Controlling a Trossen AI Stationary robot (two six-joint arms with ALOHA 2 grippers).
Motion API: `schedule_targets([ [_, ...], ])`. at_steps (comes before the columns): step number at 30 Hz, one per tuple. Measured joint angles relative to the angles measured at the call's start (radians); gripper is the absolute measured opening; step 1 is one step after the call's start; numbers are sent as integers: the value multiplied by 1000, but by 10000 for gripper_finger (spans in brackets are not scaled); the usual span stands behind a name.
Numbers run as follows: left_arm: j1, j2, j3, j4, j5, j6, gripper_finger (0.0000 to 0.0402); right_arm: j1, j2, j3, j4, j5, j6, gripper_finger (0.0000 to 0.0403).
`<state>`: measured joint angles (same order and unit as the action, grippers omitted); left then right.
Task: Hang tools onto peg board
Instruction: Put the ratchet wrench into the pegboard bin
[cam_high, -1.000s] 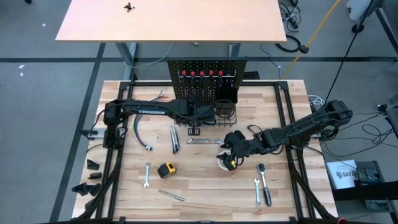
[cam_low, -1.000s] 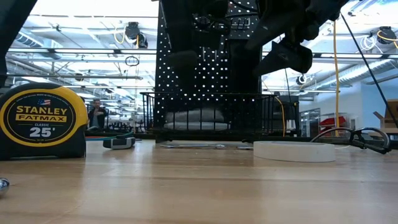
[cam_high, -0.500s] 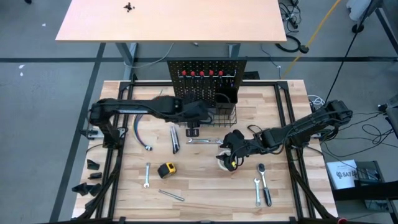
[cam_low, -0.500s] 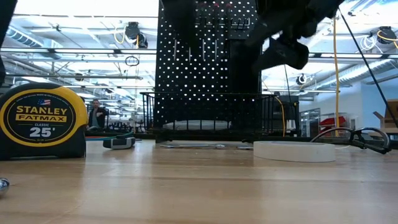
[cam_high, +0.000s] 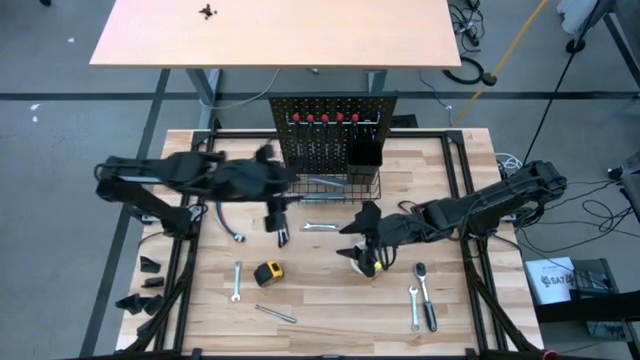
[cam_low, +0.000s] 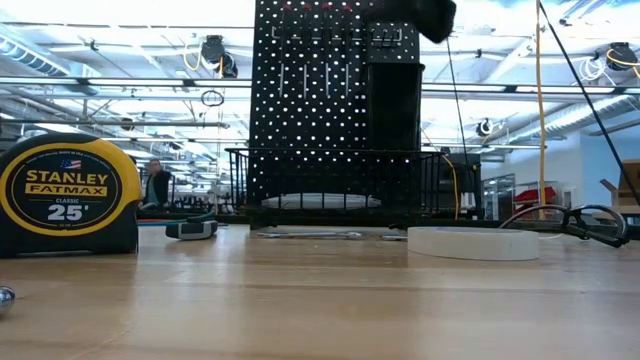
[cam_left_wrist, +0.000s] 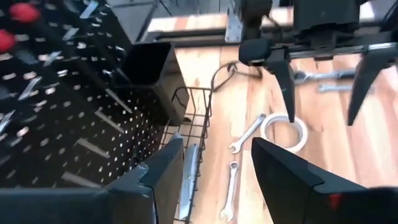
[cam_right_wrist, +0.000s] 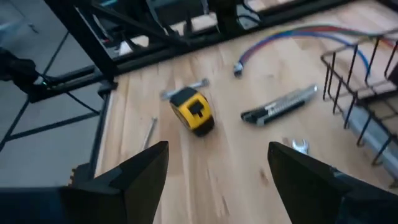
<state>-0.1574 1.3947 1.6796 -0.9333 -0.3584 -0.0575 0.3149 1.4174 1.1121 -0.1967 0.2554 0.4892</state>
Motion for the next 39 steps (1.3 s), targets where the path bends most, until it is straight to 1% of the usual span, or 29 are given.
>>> schedule_targets([
  [5, -97, -126, -108, 8, -125, -135, 193, 0, 15, 40, 0, 0, -7, 270],
  [8, -165, -200, -212, 15, -207, -238, 193, 0, 41, 54, -2, -8, -21, 270],
  [11, -237, -274, -341, 41, -277, -353, 193, -1, 70, 66, 10, -51, -31, 270],
  [13, -284, -320, -432, 79, -300, -423, 193, -1, 90, 75, 10, -71, -34, 270],
  [15, -325, -356, -519, 123, -300, -478, 193, -2, 107, 82, 13, -99, -39, 270],
  [17, -366, -380, -595, 154, -297, -539, 193, -2, 119, 88, 13, -106, -41, 270],
  [22, -475, -383, -743, 227, -244, -643, 193, -2, 120, 89, 13, -103, -34, 270],
  [26, -544, -364, -843, 331, -233, -676, 193, 3, 119, 90, -13, -105, -22, 270],
  [28, -563, -347, -877, 350, -231, -712, 193, 7, 119, 89, -42, -105, 2, 270],
  [31, -578, -313, -906, 349, -222, -756, 193, 8, 119, 90, -113, -105, 88, 270],
  [34, -579, -277, -912, 352, -220, -767, 193, 8, 125, 87, -259, -88, 195, 270],
  [36, -579, -255, -912, 359, -226, -758, 193, 8, 136, 72, -311, -55, 201, 270],
  [39, -579, -233, -913, 400, -248, -723, 193, 6, 172, 44, -313, -52, 162, 270],
])
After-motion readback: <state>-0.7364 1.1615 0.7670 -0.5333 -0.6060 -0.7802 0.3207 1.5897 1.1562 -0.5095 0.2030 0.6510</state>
